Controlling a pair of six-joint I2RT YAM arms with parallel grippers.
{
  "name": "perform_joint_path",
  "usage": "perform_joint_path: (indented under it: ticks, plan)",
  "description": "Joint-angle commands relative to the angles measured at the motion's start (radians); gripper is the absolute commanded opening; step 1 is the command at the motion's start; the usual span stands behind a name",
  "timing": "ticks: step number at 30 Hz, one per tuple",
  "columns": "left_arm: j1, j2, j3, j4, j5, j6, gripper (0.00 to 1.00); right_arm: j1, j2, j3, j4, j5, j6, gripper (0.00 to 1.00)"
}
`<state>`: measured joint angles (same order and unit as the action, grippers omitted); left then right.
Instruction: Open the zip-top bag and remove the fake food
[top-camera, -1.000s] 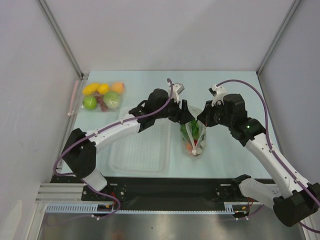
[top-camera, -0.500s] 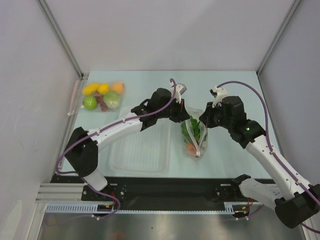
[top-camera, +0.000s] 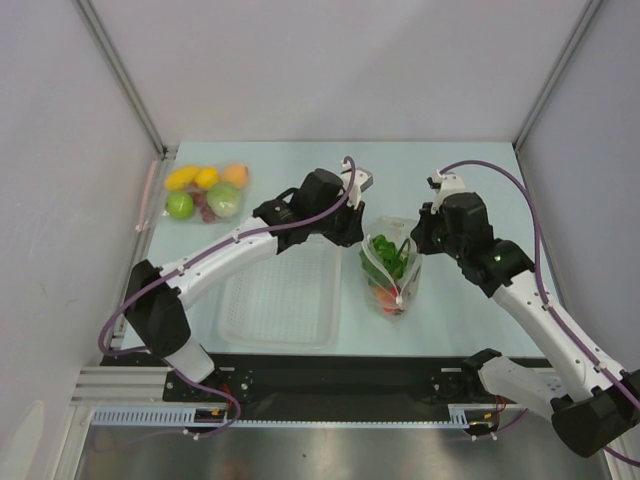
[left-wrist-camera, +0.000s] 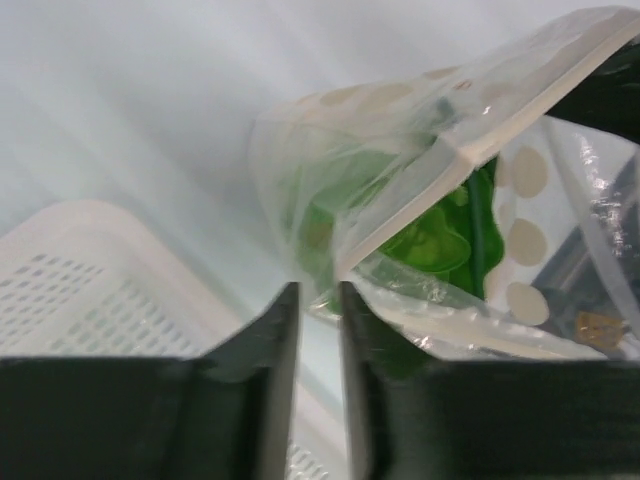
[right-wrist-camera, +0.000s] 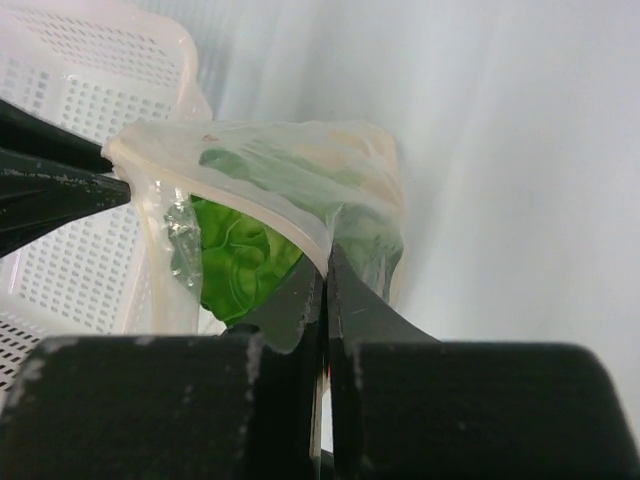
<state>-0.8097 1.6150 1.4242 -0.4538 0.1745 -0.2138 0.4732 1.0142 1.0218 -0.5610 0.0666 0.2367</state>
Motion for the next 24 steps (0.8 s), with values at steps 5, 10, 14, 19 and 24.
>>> perform_joint_path:
  ticks: [5,10,14,19,24]
  plan:
    - [-0.078,-0.121,0.062,-0.034,-0.156,0.073,0.55,0.045,-0.019,0.04,0.021,0.035,0.039,0.0]
    - [-0.21,-0.178,0.032,0.149,-0.158,0.105,0.65,0.068,-0.014,0.034,0.027,0.039,0.056,0.0]
    - [-0.221,-0.139,0.03,0.178,-0.106,0.111,0.65,0.073,-0.023,0.023,0.052,0.019,0.072,0.0]
    - [-0.221,-0.078,0.028,0.184,-0.099,0.12,0.65,0.076,-0.032,0.02,0.049,0.004,0.078,0.0]
    - [-0.221,-0.006,0.051,0.149,-0.153,0.126,0.64,0.076,-0.054,0.0,0.049,0.002,0.093,0.0]
